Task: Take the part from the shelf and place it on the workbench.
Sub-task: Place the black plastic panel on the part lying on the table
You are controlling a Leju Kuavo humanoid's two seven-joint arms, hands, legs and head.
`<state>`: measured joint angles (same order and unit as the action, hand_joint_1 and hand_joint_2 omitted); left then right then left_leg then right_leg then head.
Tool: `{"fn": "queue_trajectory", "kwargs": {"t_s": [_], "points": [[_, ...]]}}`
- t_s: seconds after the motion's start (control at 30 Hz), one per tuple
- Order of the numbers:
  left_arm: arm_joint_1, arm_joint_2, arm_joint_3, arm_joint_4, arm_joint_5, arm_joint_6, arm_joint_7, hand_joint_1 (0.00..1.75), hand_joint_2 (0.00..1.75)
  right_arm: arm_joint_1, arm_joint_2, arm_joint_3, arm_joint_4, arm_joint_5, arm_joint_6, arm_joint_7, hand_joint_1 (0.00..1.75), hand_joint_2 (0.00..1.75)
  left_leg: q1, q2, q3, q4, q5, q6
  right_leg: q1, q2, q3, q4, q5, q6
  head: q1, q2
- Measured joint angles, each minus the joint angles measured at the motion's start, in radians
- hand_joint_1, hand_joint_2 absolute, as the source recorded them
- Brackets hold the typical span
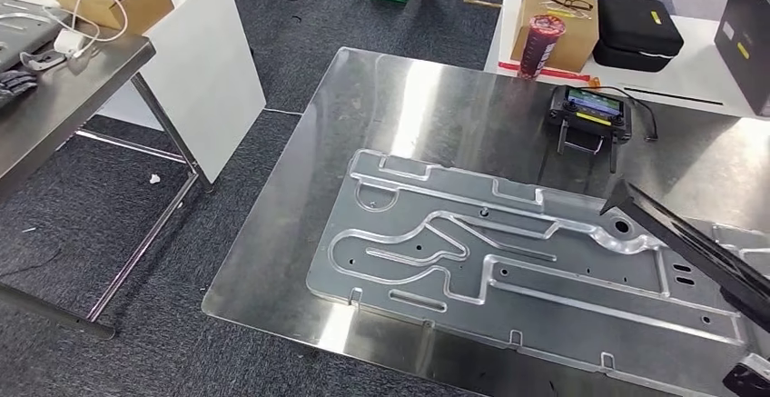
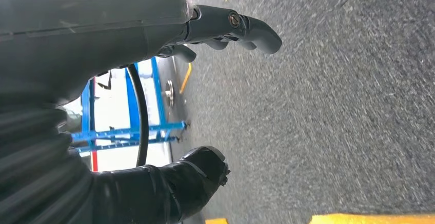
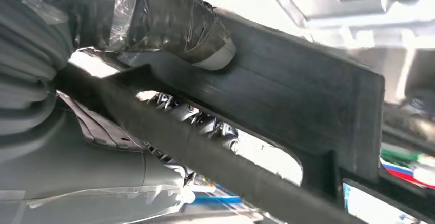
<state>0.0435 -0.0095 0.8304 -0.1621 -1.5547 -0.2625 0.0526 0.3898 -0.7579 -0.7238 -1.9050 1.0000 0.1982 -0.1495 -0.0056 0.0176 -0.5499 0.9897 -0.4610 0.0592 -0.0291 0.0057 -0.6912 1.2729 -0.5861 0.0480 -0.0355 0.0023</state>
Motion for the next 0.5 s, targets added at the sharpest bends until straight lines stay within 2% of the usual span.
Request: {"fn": "queue_trajectory", "kwargs": {"t_s": [0.03, 0.1, 0.13, 0.17, 0.3, 0.33, 0.43, 0.5], "points": [[-0.001, 0.000, 0.000, 0.000, -0.002, -0.002, 0.000, 0.00, 1.75, -0.002, 0.008, 0.021, 0.009, 0.017, -0.021, 0.008, 1.75, 1.75, -0.001, 0.004, 0.001, 0.001, -0.001, -0.001, 0.000, -0.001, 0.023, -0.041, 0.029, -0.001, 0.000, 0.000], [-0.004, 0.000, 0.000, 0.000, -0.007, -0.006, 0.000, 0.00, 1.75, -0.012, 0.021, 0.069, 0.033, 0.050, -0.060, 0.029, 1.75, 1.75, -0.003, 0.011, 0.002, 0.005, -0.004, -0.005, 0.004, -0.005, 0.097, -0.178, 0.090, -0.011, 0.000, 0.000], [-0.005, 0.000, 0.000, 0.000, -0.009, -0.008, 0.000, 0.00, 1.75, -0.020, 0.025, 0.095, 0.047, 0.064, -0.076, 0.040, 1.75, 1.75, -0.004, 0.013, 0.002, 0.008, -0.006, -0.008, 0.007, -0.006, 0.122, -0.229, 0.107, -0.018, 0.000, 0.000], [-0.007, -0.001, 0.000, 0.000, -0.010, -0.009, 0.000, 0.00, 1.75, -0.031, 0.029, 0.124, 0.064, 0.078, -0.090, 0.053, 1.75, 1.75, -0.006, 0.015, 0.001, 0.010, -0.007, -0.012, 0.011, -0.007, 0.135, -0.258, 0.113, -0.024, -0.001, 0.000], [-0.011, -0.001, 0.000, 0.000, -0.014, -0.018, 0.001, 0.00, 1.75, -0.118, 0.038, 0.259, 0.169, 0.156, -0.142, 0.112, 1.75, 1.75, -0.005, 0.016, -0.005, 0.011, -0.009, -0.007, 0.017, -0.004, 0.135, -0.268, 0.119, -0.030, -0.002, 0.000], [-0.012, -0.001, -0.002, 0.000, -0.014, -0.022, 0.002, 0.00, 1.75, -0.159, 0.040, 0.304, 0.208, 0.194, -0.162, 0.133, 1.75, 1.75, -0.002, 0.017, -0.006, 0.011, -0.008, -0.010, 0.019, -0.003, 0.134, -0.267, 0.119, -0.031, -0.002, 0.000], [-0.019, -0.001, -0.010, 0.000, -0.014, -0.031, 0.007, 0.00, 1.75, -0.310, 0.045, 0.435, 0.337, 0.295, -0.223, 0.176, 1.75, 1.75, 0.000, 0.018, -0.008, 0.010, -0.003, -0.018, 0.022, -0.001, 0.131, -0.264, 0.120, -0.036, -0.002, 0.000], [-0.022, -0.001, -0.018, 0.000, -0.014, -0.034, 0.008, 0.00, 1.75, -0.453, 0.061, 0.540, 0.457, 0.324, -0.243, 0.187, 1.75, 1.75, 0.002, 0.019, -0.009, 0.009, -0.001, -0.024, 0.024, 0.001, 0.128, -0.262, 0.122, -0.041, -0.002, 0.000]]}}
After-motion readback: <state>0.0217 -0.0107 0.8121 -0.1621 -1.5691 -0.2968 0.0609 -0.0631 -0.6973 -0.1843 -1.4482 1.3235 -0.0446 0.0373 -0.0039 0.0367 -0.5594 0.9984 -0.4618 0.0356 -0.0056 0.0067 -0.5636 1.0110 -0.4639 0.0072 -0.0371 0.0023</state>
